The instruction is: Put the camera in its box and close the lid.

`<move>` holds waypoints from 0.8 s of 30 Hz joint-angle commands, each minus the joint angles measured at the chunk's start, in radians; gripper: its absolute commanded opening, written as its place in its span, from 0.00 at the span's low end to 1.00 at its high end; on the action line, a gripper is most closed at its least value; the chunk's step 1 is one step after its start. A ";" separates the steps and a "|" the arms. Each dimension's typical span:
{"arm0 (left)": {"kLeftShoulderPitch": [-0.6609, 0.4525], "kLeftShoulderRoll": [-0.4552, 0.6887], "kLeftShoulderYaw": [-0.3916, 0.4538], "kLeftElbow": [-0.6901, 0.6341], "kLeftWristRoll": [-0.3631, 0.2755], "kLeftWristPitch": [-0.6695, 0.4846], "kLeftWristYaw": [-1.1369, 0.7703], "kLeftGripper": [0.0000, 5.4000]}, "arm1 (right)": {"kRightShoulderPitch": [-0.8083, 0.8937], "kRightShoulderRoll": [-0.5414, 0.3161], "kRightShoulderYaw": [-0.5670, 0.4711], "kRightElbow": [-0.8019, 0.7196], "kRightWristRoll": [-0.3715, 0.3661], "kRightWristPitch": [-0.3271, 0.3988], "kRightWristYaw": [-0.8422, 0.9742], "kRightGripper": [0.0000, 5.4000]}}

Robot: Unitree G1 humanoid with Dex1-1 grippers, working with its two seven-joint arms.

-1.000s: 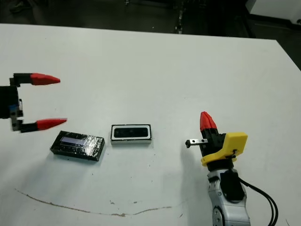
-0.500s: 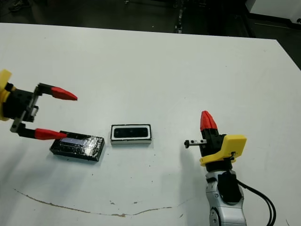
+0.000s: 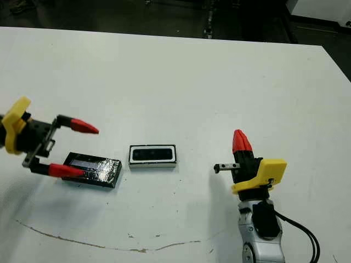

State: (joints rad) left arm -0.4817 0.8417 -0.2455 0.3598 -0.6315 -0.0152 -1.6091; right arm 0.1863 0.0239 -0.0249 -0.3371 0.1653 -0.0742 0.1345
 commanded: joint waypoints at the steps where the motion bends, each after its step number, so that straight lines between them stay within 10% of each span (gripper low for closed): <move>1: 0.031 -0.007 0.009 -0.013 0.014 -0.025 -0.005 1.00 | 0.011 -0.004 -0.004 0.007 0.006 -0.002 -0.005 0.00; 24: 0.026 -0.017 -0.038 -0.026 0.144 -0.067 -0.005 1.00 | 0.021 0.000 0.005 -0.009 0.036 0.041 -0.005 0.00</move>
State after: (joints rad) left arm -0.4660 0.8256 -0.2729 0.3275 -0.4979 -0.0913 -1.6093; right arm 0.1988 0.0290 -0.0158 -0.3406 0.1881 -0.0498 0.1345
